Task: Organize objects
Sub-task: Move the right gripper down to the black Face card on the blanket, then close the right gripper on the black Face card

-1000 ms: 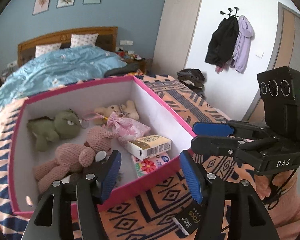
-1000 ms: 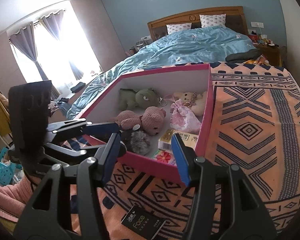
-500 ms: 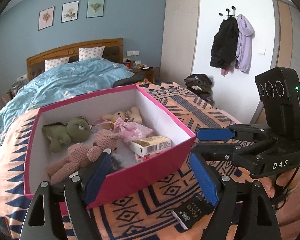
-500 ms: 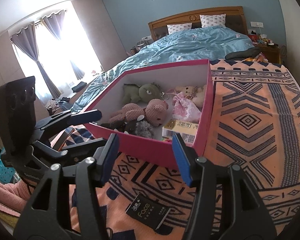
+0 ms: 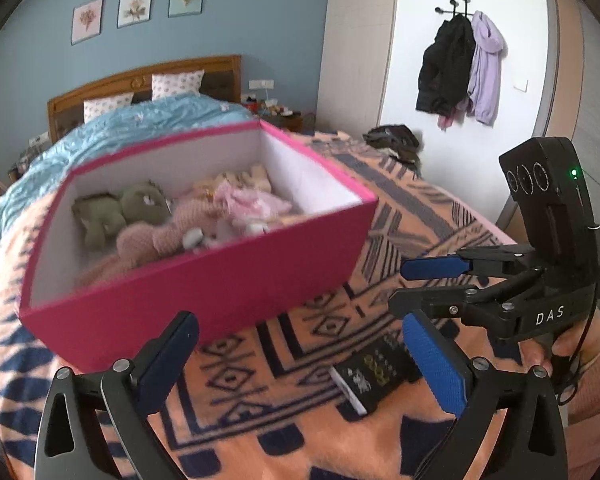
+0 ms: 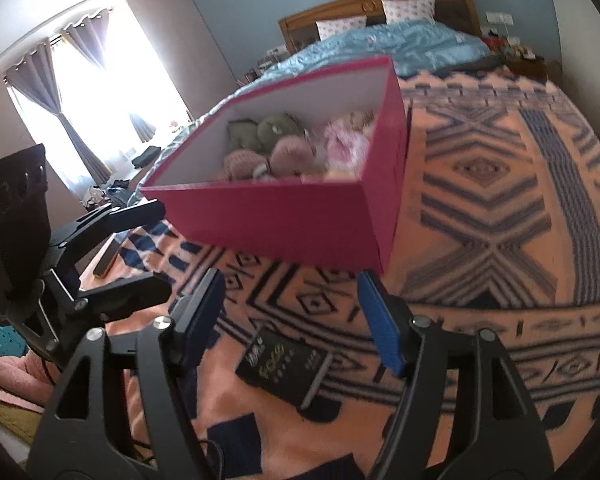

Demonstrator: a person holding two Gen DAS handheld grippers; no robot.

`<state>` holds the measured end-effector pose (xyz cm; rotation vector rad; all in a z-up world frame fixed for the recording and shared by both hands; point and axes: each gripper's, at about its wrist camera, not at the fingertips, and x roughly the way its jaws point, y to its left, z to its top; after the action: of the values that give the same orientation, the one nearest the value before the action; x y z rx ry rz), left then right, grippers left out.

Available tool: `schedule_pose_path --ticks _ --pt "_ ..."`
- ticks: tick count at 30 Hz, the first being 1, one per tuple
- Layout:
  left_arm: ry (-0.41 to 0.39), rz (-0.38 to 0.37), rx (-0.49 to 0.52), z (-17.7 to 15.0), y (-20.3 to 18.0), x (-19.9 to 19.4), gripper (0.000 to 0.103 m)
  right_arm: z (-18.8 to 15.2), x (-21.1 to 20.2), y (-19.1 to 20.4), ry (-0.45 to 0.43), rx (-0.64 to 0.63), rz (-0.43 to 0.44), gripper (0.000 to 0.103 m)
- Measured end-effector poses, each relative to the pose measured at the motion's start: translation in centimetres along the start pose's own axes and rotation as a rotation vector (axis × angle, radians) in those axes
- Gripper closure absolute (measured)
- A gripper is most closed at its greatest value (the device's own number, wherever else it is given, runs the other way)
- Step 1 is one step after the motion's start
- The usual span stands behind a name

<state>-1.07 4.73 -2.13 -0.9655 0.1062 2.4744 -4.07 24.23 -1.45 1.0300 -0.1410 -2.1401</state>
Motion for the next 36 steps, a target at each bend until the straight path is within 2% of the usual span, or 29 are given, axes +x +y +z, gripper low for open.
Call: schedule_pose_path --ticks 9,11,19,23,28,33,36 --pt "0.098 -0.044 -0.068 -2.4 0.1 2.1 0.003 -2.6 1.7 -0.7 0.078 0.038 -0.002 0.033" --pt "0.123 -0.055 -0.079 -2.8 0.1 2.6 0.012 -3.1 1.9 -0.9 0.086 0.051 0.001 0.033" --pt "0.183 -0.103 -0.103 -3.9 0.0 3.7 0.031 -3.9 2.3 -1.3 0.101 0.07 0.008 0.033" --pt "0.211 -0.131 -0.103 -4.1 -0.5 4.1 0.044 -4.1 2.6 -1.3 0.111 0.078 0.019 0.042" --pt "0.24 -0.158 -0.11 -4.4 -0.8 4.7 0.053 -4.3 2.8 -1.2 0.118 0.078 0.028 0.044" --pt "0.261 -0.182 -0.115 -4.5 -0.9 5.1 0.062 -4.5 3.1 -1.2 0.128 0.083 0.039 0.054" --pt "0.266 -0.201 -0.116 -4.6 -1.2 5.1 0.066 -4.7 3.2 -1.3 0.134 0.087 0.045 0.054"
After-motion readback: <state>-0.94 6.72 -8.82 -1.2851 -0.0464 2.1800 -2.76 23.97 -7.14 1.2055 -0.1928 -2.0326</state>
